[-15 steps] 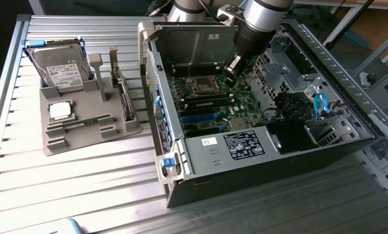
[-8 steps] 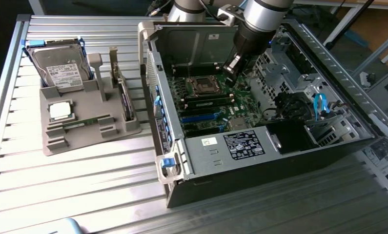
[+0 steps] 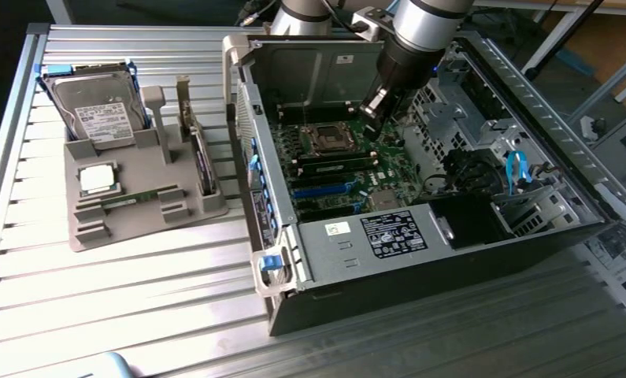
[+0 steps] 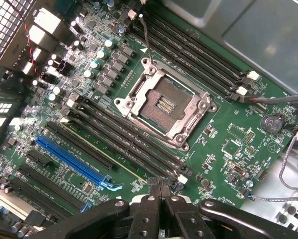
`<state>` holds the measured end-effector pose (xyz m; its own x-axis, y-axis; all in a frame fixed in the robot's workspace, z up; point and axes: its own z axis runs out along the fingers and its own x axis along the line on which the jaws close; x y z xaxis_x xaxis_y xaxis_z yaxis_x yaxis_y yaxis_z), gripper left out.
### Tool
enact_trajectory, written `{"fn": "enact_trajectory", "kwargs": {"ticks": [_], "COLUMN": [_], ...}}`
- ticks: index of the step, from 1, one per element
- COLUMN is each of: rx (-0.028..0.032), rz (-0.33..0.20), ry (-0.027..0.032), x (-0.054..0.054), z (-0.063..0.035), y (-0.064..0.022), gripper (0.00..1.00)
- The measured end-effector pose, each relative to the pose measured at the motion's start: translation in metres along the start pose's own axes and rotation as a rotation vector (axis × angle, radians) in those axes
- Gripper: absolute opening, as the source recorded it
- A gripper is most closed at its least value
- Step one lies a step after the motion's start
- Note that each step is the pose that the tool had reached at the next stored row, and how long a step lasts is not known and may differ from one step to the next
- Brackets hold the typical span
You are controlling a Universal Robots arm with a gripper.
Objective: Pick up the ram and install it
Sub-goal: 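Press down the ram until it locks into place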
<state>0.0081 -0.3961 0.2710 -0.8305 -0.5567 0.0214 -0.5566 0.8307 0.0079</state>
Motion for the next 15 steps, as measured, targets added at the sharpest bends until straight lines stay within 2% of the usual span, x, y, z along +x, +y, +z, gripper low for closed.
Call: {"fn": "enact_trajectory", "kwargs": {"ticks": [15], "rx": [-0.0012], "rz": [0.055], "ry": [-0.0004], "x": [0.0], "z": [0.0001], "y": [0.0], "gripper": [0.11]}}
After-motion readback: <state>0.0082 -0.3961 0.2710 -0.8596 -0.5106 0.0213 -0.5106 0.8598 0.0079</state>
